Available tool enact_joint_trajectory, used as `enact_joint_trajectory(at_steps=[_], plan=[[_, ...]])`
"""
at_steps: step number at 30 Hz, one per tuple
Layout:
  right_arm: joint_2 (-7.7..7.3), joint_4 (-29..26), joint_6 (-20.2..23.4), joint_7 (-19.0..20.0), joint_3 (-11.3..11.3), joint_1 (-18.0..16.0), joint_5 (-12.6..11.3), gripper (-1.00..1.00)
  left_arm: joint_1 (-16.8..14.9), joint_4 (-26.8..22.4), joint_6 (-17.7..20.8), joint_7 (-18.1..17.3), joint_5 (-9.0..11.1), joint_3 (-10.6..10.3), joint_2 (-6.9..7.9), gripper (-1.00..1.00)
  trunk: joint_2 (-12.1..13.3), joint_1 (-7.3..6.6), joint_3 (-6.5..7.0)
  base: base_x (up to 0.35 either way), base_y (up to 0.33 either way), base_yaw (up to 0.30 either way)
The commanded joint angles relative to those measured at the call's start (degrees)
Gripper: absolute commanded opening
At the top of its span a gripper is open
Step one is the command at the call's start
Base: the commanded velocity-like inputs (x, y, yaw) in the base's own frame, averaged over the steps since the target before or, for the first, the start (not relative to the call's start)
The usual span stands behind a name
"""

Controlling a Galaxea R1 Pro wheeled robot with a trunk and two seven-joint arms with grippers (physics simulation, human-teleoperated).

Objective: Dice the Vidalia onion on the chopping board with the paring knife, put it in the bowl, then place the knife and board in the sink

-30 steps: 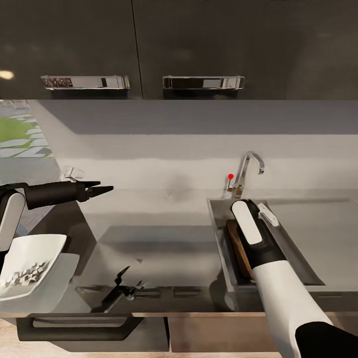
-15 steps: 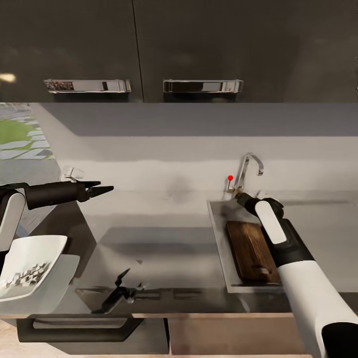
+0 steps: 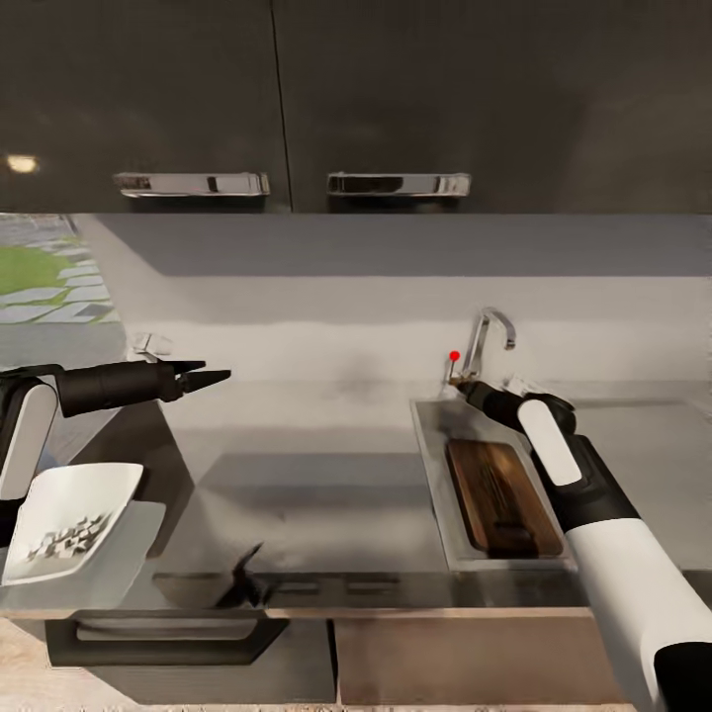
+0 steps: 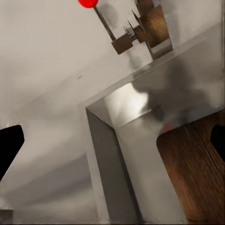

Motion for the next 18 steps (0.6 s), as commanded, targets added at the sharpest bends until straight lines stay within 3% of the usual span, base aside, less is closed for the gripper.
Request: enact_joint_trajectory(at_steps=[1,18], plan=[[-0.18,-0.07,0.07,-0.31,0.13,-0.06,-0.58,1.0,-0.05,0.0,0.2,-0.28,-0.14,0.03,-0.03,1.0,-0.06,-0.02,0.02,-0.293,0.0,0.0],[-0.37,-0.07,0.16,0.16,0.18,-0.05,-0.58,1.0,-0.05,0.0,0.2,-0.34,-0.11,0.03,-0.1,1.0,-0.06,-0.02,1.58,-0.329,0.0,0.0]])
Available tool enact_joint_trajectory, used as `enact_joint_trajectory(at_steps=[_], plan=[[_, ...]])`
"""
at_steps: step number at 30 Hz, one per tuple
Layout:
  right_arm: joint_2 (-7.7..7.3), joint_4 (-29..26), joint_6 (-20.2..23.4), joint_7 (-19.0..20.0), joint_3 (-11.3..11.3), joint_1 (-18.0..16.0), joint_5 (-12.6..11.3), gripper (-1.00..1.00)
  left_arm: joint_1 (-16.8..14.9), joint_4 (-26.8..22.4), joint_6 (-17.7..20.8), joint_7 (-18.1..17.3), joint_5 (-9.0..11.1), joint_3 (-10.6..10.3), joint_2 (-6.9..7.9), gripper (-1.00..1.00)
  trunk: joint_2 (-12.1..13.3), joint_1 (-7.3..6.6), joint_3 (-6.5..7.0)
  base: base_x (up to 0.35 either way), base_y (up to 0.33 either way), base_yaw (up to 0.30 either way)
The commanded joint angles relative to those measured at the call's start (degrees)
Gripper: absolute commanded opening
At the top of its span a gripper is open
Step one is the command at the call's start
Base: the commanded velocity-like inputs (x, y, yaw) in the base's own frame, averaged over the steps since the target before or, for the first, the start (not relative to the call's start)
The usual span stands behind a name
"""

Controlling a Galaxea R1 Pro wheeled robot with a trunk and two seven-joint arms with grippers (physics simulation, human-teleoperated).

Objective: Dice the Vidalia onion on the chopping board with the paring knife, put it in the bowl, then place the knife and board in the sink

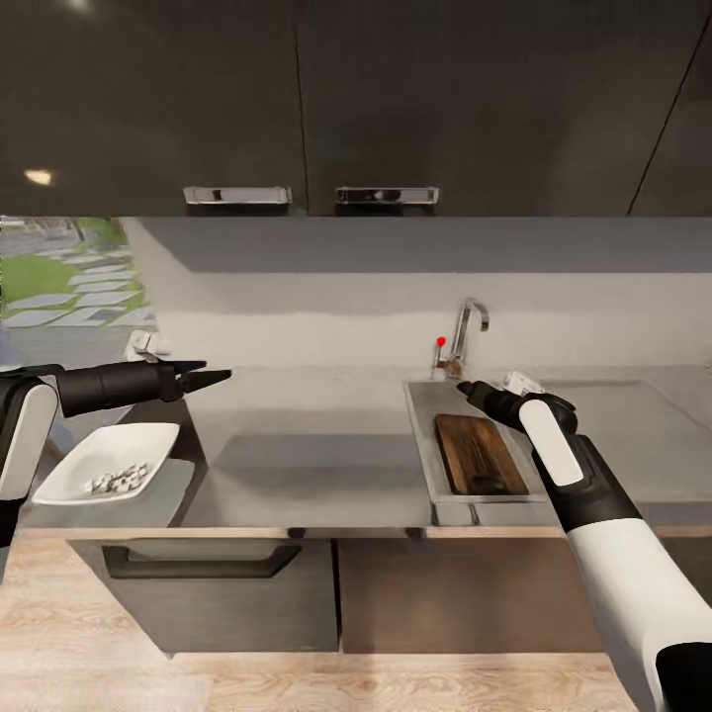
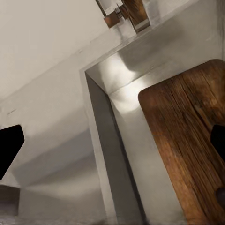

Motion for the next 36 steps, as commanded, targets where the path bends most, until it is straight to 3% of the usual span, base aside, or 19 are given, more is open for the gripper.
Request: enact_joint_trajectory(at_steps=[1,20,28,32,36], plan=[[-0.07,-0.07,0.01,-0.59,0.16,-0.05,-0.58,1.0,-0.06,0.0,0.2,-0.27,-0.13,0.03,-0.01,1.0,-0.06,-0.02,0.01,-0.33,0.0,0.0],[-0.07,-0.07,0.01,-0.59,0.32,-0.05,-0.58,1.0,-0.06,0.0,0.14,-0.2,-0.17,0.03,-0.35,1.0,-0.06,-0.02,1.76,-0.27,0.0,0.0],[-0.07,-0.07,0.01,-0.57,2.39,-0.05,-0.58,1.0,-0.06,0.0,0.19,-0.1,-0.15,-0.06,-0.36,1.0,-0.06,-0.02,2.5,-0.308,0.0,0.0],[-0.07,-0.11,0.01,-0.59,5.21,-0.05,-0.57,1.0,-0.06,0.0,0.21,-0.03,-0.18,-0.02,-0.21,1.0,-0.06,-0.02,2.87,-0.174,0.0,0.0],[-0.07,-0.08,0.01,-0.59,5.79,-0.07,-0.4,1.0,-0.06,0.01,0.31,-0.01,-0.19,0.12,0.24,1.0,-0.06,-0.02,3.22,-0.037,0.0,0.0]])
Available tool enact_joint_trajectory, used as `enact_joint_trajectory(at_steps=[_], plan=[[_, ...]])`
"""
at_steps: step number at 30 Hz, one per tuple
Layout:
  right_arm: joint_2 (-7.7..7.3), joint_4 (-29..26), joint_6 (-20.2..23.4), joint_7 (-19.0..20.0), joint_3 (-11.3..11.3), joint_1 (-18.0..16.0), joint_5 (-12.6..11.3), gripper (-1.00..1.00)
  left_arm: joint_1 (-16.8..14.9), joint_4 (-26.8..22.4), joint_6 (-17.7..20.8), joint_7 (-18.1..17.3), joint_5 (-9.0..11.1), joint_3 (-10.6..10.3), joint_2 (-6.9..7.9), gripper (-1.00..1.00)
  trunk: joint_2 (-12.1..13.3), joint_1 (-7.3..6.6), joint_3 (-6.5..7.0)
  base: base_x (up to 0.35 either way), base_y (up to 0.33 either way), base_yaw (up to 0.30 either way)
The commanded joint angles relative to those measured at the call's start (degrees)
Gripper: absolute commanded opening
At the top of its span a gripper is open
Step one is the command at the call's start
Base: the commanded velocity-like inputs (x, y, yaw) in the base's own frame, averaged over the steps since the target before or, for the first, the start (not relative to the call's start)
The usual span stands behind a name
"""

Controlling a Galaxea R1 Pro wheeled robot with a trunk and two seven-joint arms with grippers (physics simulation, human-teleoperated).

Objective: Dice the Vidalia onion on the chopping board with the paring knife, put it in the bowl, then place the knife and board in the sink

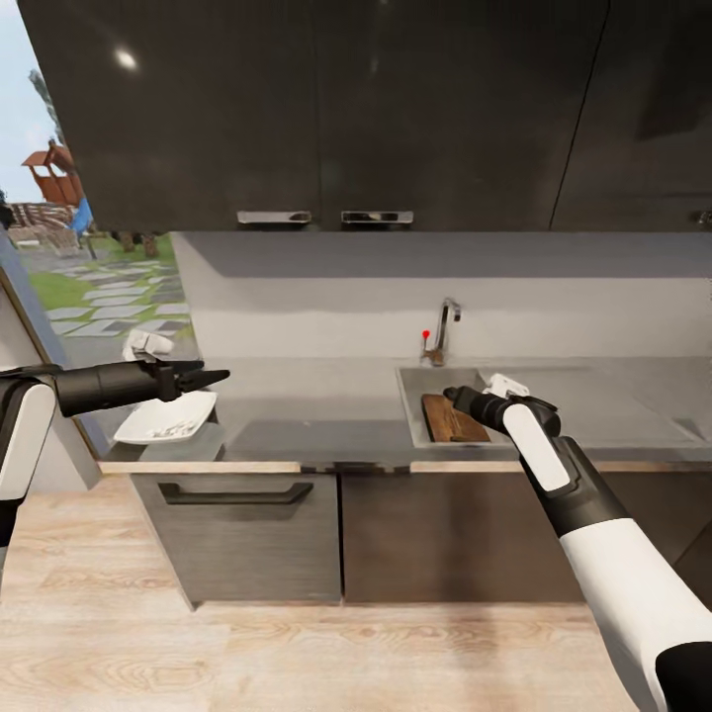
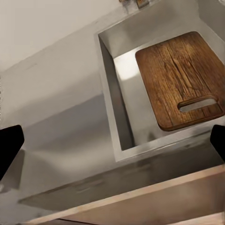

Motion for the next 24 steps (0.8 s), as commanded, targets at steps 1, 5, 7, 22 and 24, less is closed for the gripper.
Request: enact_joint_trajectory(at_steps=[1,5,7,22,24], plan=[[-0.07,-0.07,-0.01,-0.59,0.23,-0.06,-0.55,1.0,-0.06,0.02,0.23,-0.26,-0.14,0.15,0.28,1.0,-0.06,0.01,0.0,-0.012,0.0,0.0],[-0.18,0.02,-0.01,-0.63,0.71,0.55,-0.26,1.0,0.16,0.52,0.28,-0.2,-0.15,0.2,0.43,1.0,-0.06,0.01,0.36,-0.005,0.0,0.0],[-0.21,0.07,-0.01,-0.62,1.07,1.49,0.0,1.0,0.35,0.61,0.33,-0.19,-0.15,0.22,0.49,1.0,-0.06,0.01,0.53,-0.002,0.0,0.0],[-0.33,-0.06,-0.01,-0.52,1.56,2.76,0.89,1.0,0.69,0.73,0.39,-0.18,-0.2,0.14,0.73,1.0,-0.06,0.01,1.6,-0.088,0.0,0.0],[-0.33,-0.06,-0.01,-0.51,1.55,2.76,0.9,1.0,0.71,0.81,0.37,-0.18,-0.22,0.13,0.72,1.0,-0.06,0.01,1.61,-0.321,0.0,0.0]])
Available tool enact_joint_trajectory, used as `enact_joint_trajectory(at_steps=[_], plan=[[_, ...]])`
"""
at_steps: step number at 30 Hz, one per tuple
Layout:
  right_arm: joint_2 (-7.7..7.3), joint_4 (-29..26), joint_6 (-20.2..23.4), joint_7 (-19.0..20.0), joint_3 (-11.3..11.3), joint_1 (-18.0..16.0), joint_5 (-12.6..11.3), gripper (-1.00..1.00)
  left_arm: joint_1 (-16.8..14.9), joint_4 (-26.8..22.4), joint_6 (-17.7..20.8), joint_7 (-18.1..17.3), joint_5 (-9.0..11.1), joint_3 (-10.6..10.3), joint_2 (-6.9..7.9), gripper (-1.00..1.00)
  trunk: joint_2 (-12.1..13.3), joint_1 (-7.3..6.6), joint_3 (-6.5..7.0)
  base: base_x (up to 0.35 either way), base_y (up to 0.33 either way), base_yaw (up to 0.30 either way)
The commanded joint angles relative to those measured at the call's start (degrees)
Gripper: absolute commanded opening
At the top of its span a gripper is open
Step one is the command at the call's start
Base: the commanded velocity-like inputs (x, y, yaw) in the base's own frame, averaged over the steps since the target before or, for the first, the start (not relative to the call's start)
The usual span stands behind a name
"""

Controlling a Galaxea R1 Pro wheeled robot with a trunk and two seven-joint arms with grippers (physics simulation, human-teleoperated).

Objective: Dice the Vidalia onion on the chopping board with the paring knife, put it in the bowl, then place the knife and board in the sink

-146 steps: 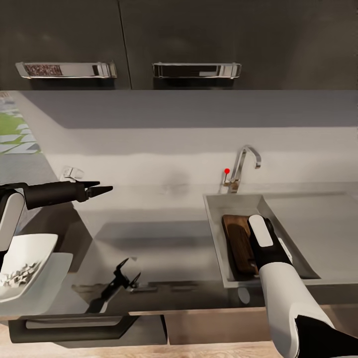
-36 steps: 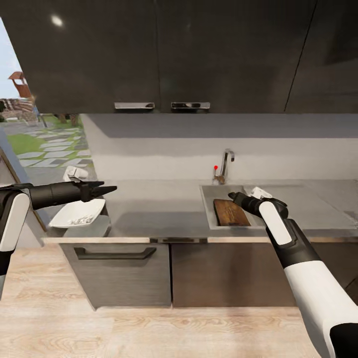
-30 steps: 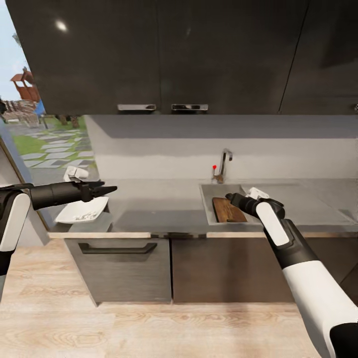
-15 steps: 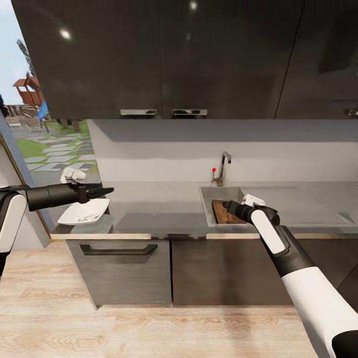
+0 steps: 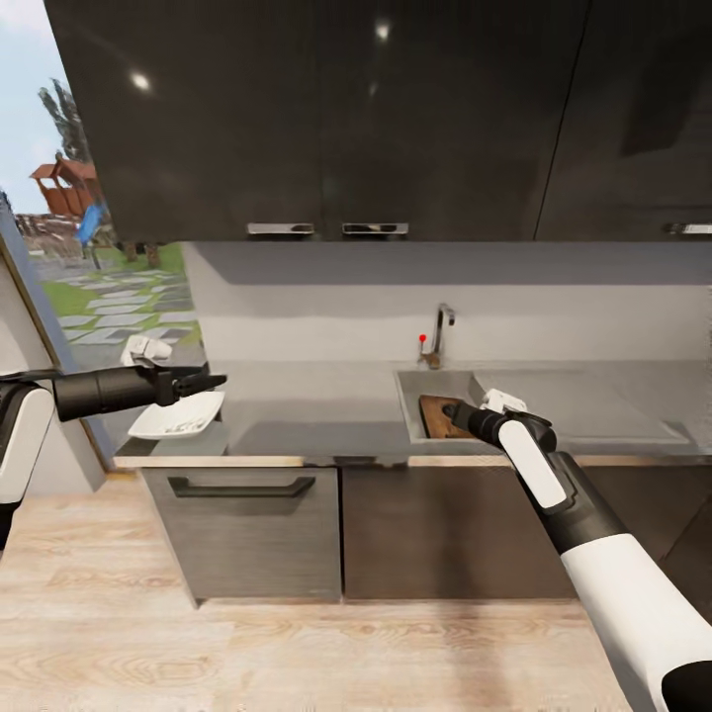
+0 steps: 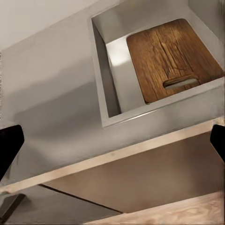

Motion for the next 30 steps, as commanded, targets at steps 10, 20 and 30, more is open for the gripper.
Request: enact_joint_trajectory(at_steps=[10,20,30], plan=[[-0.13,0.0,0.04,-0.66,0.26,0.04,-0.47,1.0,-0.02,5.88,-0.04,-0.29,-0.12,-0.18,-0.11,1.0,-0.08,-0.02,-0.08,-0.33,0.0,0.0],[-0.14,22.58,-10.52,1.09,9.49,9.16,9.77,1.0,2.49,57.92,-31.69,4.85,-0.2,-8.04,-2.24,1.0,-0.08,-0.02,-0.08,-0.3,0.0,0.0],[-0.2,68.15,-39.24,31.91,24.31,13.33,10.63,1.0,3.85,86.49,-42.43,19.64,-0.14,-12.7,-6.98,1.0,-0.08,-0.02,-0.08,-0.033,0.0,0.0]])
